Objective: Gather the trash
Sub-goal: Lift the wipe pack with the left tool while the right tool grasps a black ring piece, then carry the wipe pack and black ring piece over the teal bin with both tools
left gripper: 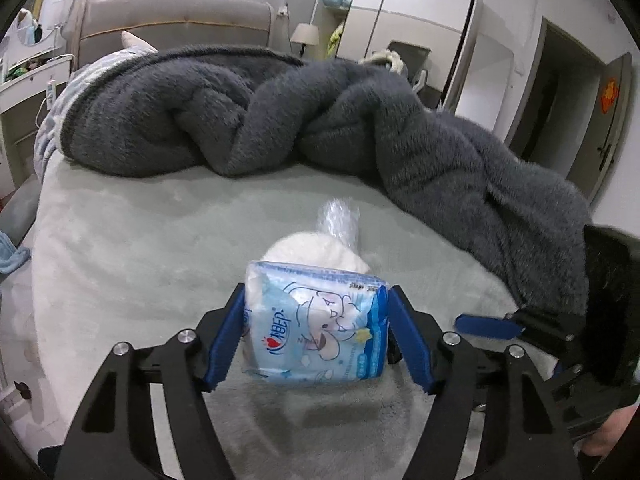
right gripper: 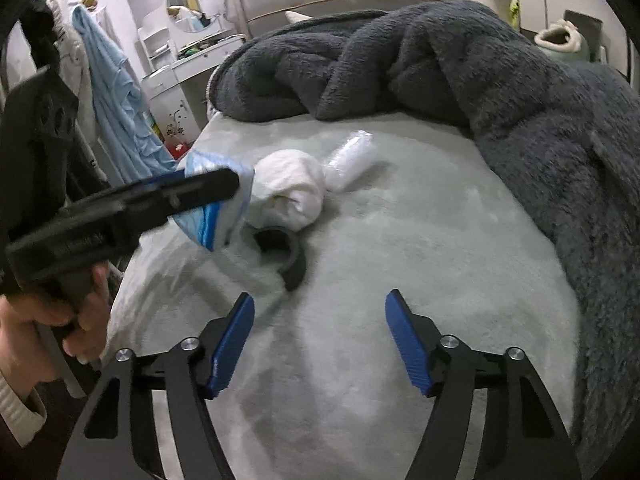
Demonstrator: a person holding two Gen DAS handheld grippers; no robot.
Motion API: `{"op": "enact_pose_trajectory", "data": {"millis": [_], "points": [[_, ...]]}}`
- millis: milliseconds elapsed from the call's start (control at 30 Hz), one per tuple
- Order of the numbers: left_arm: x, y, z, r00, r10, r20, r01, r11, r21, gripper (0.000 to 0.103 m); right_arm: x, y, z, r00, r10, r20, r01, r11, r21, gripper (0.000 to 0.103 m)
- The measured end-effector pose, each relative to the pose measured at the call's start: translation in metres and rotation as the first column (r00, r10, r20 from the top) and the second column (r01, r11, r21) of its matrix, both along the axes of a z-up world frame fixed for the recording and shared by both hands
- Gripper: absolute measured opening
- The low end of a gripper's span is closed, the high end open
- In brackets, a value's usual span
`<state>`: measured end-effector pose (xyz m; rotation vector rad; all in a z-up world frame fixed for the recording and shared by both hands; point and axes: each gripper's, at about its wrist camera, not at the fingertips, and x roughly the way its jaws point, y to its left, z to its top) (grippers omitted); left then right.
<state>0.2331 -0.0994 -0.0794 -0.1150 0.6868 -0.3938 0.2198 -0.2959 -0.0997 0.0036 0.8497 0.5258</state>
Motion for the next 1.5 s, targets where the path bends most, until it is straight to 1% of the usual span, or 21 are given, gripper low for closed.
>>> {"op": "enact_pose_trajectory", "data": {"millis": [200, 333, 433, 533, 633, 767, 933, 1033, 1100, 1267, 1367, 1433, 1500], "points": [[-0.007, 0.027, 0.012, 0.998, 0.053, 0.014, -0.052, 0.996, -0.079, 0.072, 0.002, 0.013, 0.003, 0.999, 0.028, 0.024, -0.028, 1.0, -0.003, 0.056], [-0.01, 0.04, 0.011, 0.997, 0.078, -0.008, -0.078, 0.993, -0.093, 0.072, 0.011, 0.024, 0.0, 0.998, 0.048, 0.038, -0.047, 0.999, -0.02, 0.049], [-0.014, 0.047, 0.011, 0.996, 0.089, -0.015, -0.09, 0.992, -0.085, 0.072, 0.02, 0.029, -0.005, 0.999, 0.041, 0.028, -0.04, 0.999, -0.03, 0.038], [-0.021, 0.054, 0.01, 0.995, 0.098, -0.021, -0.099, 0.992, -0.074, 0.072, 0.026, 0.035, -0.013, 0.999, 0.04, 0.008, -0.04, 0.998, -0.041, 0.02], [-0.029, 0.063, 0.009, 0.993, 0.113, -0.028, -0.114, 0.992, -0.052, 0.072, 0.029, 0.041, -0.015, 0.999, 0.034, 0.0, -0.034, 0.997, -0.071, 0.014], [-0.044, 0.077, 0.007, 0.988, 0.15, -0.038, -0.151, 0.988, -0.025, 0.072, 0.028, 0.044, -0.005, 1.0, 0.017, 0.011, -0.016, 0.998, -0.064, 0.011], [-0.064, 0.096, 0.006, 0.979, 0.2, -0.048, -0.2, 0.98, -0.003, 0.072, 0.014, 0.046, 0.02, 0.999, -0.002, 0.05, 0.004, 0.998, -0.056, 0.011], [-0.078, 0.108, 0.0, 0.971, 0.228, -0.076, -0.227, 0.974, 0.015, 0.072, 0.003, 0.051, 0.037, 0.997, 0.002, 0.079, 0.002, 0.999, -0.054, 0.011], [-0.087, 0.117, -0.007, 0.962, 0.254, -0.103, -0.252, 0.967, 0.031, 0.072, -0.003, 0.056, 0.046, 0.996, 0.007, 0.094, -0.002, 0.999, -0.051, 0.011], [-0.105, 0.138, -0.016, 0.939, 0.315, -0.137, -0.313, 0.949, 0.036, 0.072, -0.022, 0.081, 0.072, 0.99, 0.05, 0.134, -0.045, 0.998, -0.046, 0.011], [-0.114, 0.153, -0.022, 0.92, 0.356, -0.163, -0.354, 0.934, 0.037, 0.072, -0.032, 0.096, 0.078, 0.987, 0.079, 0.143, -0.072, 0.996, -0.052, 0.011], [-0.118, 0.161, -0.026, 0.909, 0.377, -0.176, -0.373, 0.926, 0.053, 0.072, -0.037, 0.109, 0.08, 0.983, 0.106, 0.147, -0.099, 0.993, -0.058, 0.011], [-0.12, 0.171, -0.034, 0.893, 0.401, -0.204, -0.395, 0.916, 0.071, 0.072, -0.04, 0.116, 0.081, 0.982, 0.121, 0.146, -0.114, 0.992, -0.055, 0.011]]}}
